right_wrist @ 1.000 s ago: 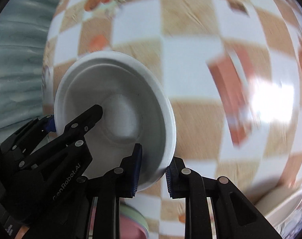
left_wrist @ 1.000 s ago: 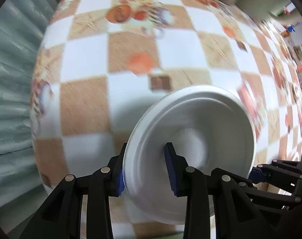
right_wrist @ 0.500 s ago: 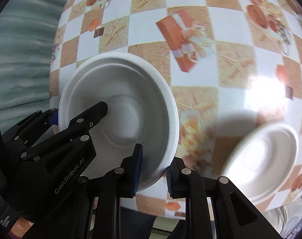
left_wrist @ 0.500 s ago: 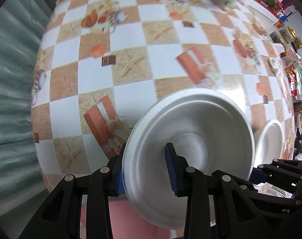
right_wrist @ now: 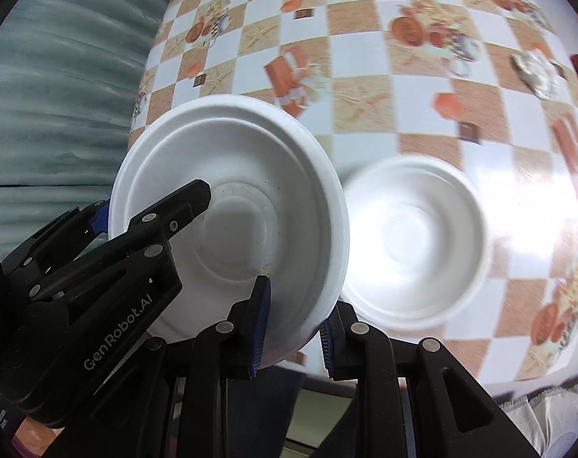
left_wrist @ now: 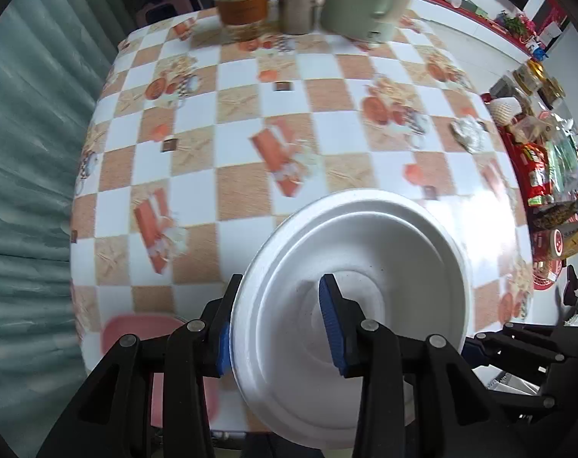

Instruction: Organize plates and bowls

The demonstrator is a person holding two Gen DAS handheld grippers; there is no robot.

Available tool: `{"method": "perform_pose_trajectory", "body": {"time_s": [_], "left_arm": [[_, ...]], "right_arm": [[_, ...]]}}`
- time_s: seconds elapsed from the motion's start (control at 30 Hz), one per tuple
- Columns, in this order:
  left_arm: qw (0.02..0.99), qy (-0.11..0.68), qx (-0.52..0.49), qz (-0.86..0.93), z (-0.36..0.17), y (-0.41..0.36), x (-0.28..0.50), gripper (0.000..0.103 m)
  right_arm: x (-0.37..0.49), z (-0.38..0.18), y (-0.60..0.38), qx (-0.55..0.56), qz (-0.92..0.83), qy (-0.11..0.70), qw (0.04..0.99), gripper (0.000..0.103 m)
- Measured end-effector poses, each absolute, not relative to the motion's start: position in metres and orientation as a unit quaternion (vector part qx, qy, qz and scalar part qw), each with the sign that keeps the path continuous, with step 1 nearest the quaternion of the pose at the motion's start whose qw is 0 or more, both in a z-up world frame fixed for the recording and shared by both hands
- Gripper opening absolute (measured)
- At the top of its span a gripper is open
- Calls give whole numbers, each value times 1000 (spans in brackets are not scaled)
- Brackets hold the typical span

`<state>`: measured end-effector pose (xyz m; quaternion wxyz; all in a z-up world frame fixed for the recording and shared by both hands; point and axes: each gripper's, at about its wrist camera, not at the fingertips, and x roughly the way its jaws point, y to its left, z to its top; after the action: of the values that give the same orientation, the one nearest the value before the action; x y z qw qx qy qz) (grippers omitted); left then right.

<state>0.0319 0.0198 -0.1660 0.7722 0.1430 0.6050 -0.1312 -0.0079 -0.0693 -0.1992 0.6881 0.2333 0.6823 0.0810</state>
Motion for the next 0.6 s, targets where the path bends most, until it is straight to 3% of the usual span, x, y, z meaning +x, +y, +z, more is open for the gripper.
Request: {"method": "perform_pose_trajectory", "body": {"time_s": [0.27, 0.6], "left_arm": [[761, 617, 135, -148, -172, -27, -8, 42], [739, 643, 113, -164, -196, -52, -3, 42]], "right_arm": [[-53, -198, -115, 210, 61, 687, 693, 27], [-53, -210, -142, 192, 27, 697, 690, 27]]}}
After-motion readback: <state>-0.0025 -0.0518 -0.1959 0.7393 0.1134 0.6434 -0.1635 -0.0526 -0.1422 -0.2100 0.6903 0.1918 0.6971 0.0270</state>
